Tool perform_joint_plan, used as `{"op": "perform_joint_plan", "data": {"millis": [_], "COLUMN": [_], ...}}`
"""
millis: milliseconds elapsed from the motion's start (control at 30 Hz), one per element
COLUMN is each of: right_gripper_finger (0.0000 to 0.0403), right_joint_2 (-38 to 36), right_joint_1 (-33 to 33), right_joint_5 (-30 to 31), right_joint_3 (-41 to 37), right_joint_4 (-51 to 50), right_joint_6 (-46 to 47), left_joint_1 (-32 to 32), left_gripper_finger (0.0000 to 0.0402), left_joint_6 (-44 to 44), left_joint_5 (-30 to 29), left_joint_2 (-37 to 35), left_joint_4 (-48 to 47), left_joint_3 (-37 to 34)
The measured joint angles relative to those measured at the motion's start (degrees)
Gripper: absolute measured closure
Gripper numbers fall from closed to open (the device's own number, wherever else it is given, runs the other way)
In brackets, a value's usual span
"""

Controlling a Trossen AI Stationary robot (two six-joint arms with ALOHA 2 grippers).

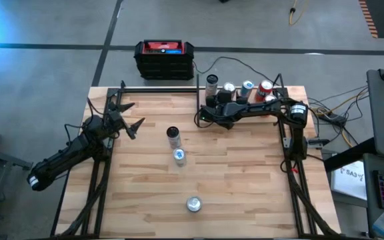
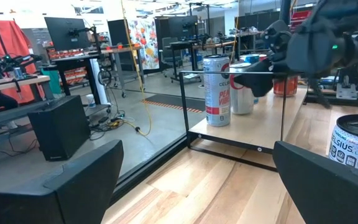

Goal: Place canned beverage on shelf
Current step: Put the blue soda can on the shelf aligned with the other blue soda can

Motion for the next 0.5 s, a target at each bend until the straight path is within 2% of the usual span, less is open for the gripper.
{"op": "perform_joint_plan", "data": {"millis": [500], "right_gripper_finger": [0.0042], "right_joint_2": [-0.1], "right_joint_1": [6.7], "right_joint_5": [-1.9], "right_joint_3": [0.0], "right_joint_4": [-2.1], "right_joint_6": [-0.3], "left_joint_1": [0.0], "left_gripper_finger": [0.0003], "left_joint_6": [0.0], "left_joint_5": [0.0], "left_joint_2": [0.0], "left_joint_4": [0.0], "left_joint_3": [0.0]}}
